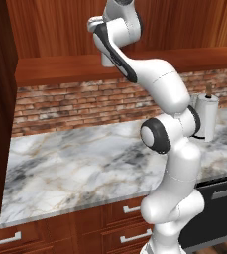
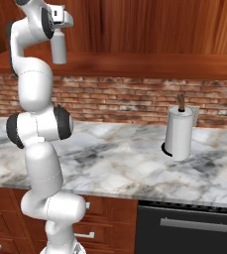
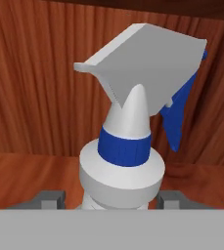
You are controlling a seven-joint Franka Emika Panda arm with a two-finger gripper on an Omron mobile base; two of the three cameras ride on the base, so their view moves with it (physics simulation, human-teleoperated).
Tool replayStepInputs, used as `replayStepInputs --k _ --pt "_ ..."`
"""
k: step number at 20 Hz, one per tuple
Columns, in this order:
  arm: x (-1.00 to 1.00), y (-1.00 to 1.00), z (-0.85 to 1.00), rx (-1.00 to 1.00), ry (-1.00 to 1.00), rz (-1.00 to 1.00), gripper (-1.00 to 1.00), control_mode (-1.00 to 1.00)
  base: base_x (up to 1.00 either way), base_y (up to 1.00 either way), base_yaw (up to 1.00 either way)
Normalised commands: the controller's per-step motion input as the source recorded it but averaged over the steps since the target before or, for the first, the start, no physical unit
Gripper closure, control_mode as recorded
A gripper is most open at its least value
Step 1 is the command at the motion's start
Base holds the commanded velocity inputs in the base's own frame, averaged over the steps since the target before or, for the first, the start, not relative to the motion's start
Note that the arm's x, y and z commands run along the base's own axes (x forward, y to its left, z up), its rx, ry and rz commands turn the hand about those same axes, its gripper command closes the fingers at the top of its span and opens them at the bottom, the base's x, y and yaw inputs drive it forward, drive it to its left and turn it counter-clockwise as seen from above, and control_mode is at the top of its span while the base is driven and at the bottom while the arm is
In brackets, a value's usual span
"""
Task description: Move the cutting board and knife to the sink. Then move spray from the cabinet to the counter.
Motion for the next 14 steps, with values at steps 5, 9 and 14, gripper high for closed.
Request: replayStepInputs --k 5,9,14 --pt "-0.02 0.00 0.00 0.00 -0.03 0.00 1.00 -1.00 0.00 0.00 0.00" --pt "-0.11 0.00 0.00 0.00 -0.16 0.00 1.00 -1.00 0.00 0.00 0.00" --pt "0.00 0.00 0.00 0.00 0.00 0.00 1.00 -1.00 0.00 0.00 0.00"
